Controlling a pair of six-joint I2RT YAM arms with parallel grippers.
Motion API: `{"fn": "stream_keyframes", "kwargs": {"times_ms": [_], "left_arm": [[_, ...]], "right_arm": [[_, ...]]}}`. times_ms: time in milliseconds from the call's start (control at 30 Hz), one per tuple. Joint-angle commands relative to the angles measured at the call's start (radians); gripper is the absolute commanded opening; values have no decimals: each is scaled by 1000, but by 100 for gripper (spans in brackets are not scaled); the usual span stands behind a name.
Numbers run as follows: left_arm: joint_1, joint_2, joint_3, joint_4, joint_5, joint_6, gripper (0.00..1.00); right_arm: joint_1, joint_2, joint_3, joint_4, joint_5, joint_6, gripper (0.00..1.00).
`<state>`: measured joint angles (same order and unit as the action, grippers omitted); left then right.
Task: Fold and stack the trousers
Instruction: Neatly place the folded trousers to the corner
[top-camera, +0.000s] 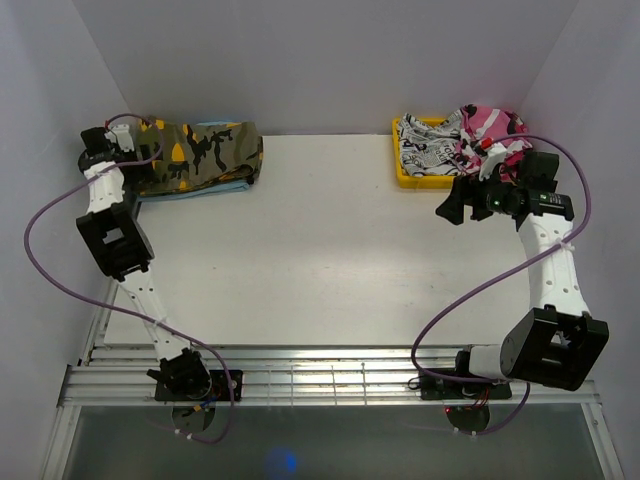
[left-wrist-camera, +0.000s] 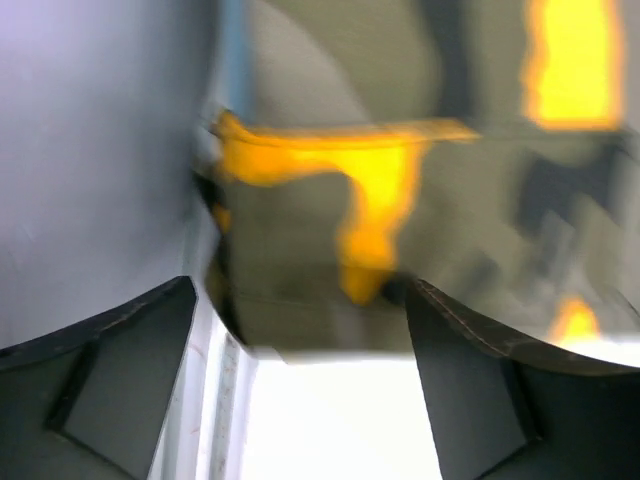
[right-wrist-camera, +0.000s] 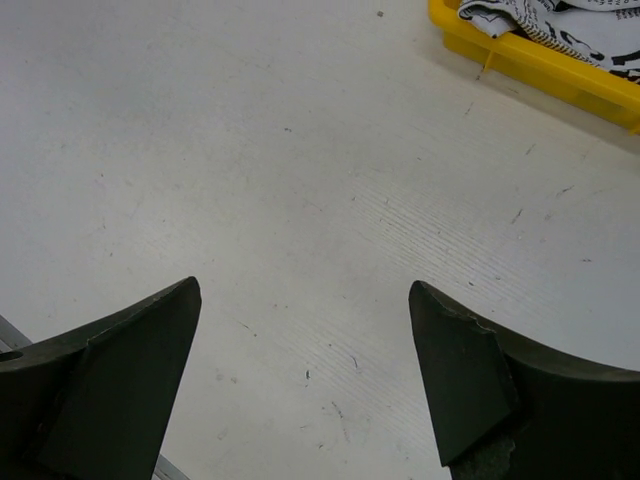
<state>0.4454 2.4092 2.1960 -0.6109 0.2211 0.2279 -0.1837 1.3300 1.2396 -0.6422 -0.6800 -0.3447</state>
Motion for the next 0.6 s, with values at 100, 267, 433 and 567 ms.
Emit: {"fn": "stream_keyframes", "kwargs": {"times_ms": [100,267,433,567], "left_arm": [[-54,-489,-198,-37,121,31,98],[-105,-738,-424,-157,167,60,98],[-111,-1058,-842,-161,316,39,98],[-111,-1208,-1022,-145,287,11,98]], "right_arm": [[-7,-91,43,15,76,-8,90],[-11,-92,26,-23,145,26,90],[-14,-124,-75,-56,142,21,90],[-14,-185,-141,-66,143,15,90]]}}
